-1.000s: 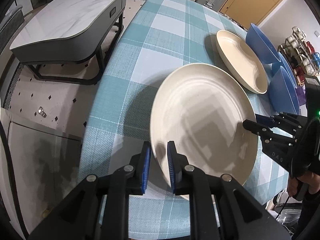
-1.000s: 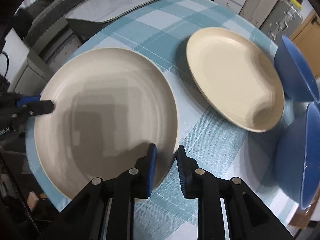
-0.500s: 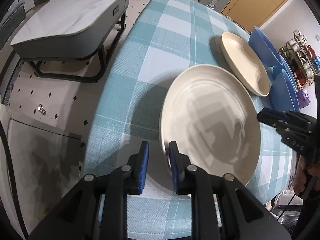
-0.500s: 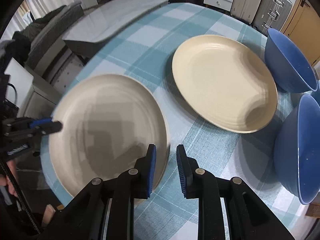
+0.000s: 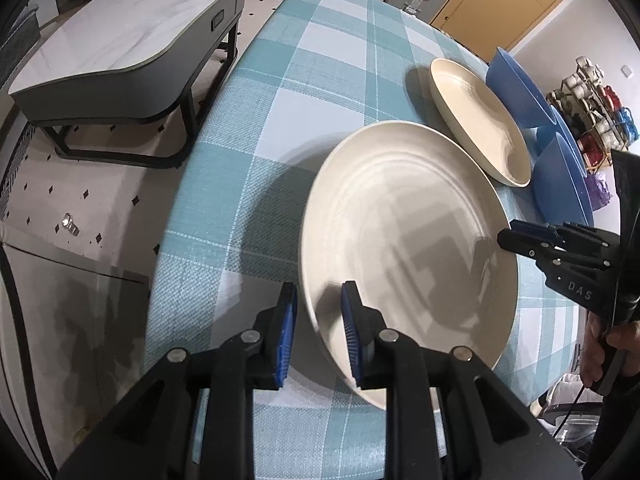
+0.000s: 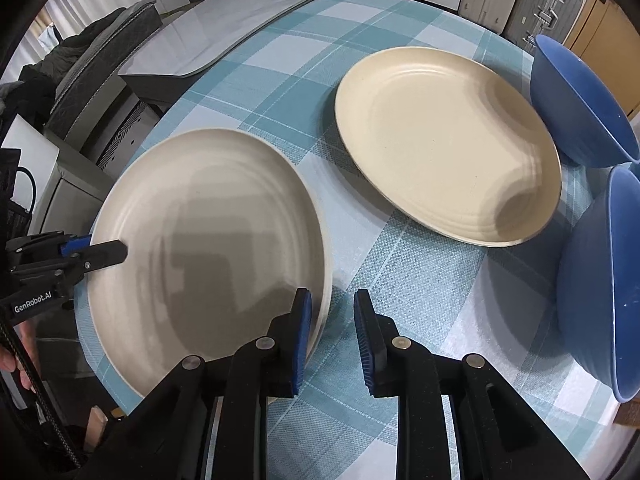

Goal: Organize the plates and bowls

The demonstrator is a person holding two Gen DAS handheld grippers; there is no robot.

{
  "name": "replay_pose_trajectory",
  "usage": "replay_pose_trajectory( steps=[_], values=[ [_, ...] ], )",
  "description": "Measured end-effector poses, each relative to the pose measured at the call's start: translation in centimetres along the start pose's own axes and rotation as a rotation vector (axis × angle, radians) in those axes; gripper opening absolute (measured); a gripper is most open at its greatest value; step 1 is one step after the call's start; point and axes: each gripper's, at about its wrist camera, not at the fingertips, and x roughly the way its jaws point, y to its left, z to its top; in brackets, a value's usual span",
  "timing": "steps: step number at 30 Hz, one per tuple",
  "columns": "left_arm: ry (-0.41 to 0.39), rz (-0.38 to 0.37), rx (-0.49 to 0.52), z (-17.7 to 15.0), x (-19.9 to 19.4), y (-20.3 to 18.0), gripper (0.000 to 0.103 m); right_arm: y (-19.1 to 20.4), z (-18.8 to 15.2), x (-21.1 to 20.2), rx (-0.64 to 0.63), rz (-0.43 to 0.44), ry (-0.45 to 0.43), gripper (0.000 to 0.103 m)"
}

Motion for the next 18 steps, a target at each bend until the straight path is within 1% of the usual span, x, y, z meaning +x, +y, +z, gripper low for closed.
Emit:
replay_pose_trajectory(
  steps=[2, 4, 6, 9, 11, 14, 16, 18],
  values=[
    [0.002, -0.002, -0.004, -0.1, 0.1, -0.1, 0.025, 0.0, 0.2, 0.0, 0.003, 0.002, -0.005, 0.022],
    [0.015, -0.006, -0.008, -0.1, 0.1, -0.2, 0.025, 0.0, 0.3, 0.1, 0.013, 0.021, -0.001, 0.025],
    [0.03, -0.012, -0.01, -0.2, 0.1, -0.3, 0.025, 0.2, -0.1, 0.1, 0.018, 0.035, 0.007, 0.026],
    [0.004, 0.011, -0.016, -0.4, -0.5, -0.2, 0.024, 0.5, -0.5, 0.7, 0.016, 0.05, 0.028, 0.026],
    [0.013, -0.002, -0.015, -0.5, -0.6, -0.2, 0.024, 0.5, -0.6, 1.2, 0.011, 0.05, 0.043, 0.027],
    [0.023, -0.006, -0.008, -0.6, -0.4, -0.5, 0.024, -0.1, -0.5, 1.6, 0.05, 0.106, 0.061, 0.027],
    [0.032, -0.007, -0.004, -0.6, -0.1, -0.7, 0.025, -0.7, -0.6, 1.9, 0.098, 0.165, 0.081, 0.027],
    [0.034, -0.02, -0.02, -0.5, 0.0, -0.5, 0.025, -1.0, -0.6, 1.9, 0.123, 0.188, 0.079, 0.027]
  ],
)
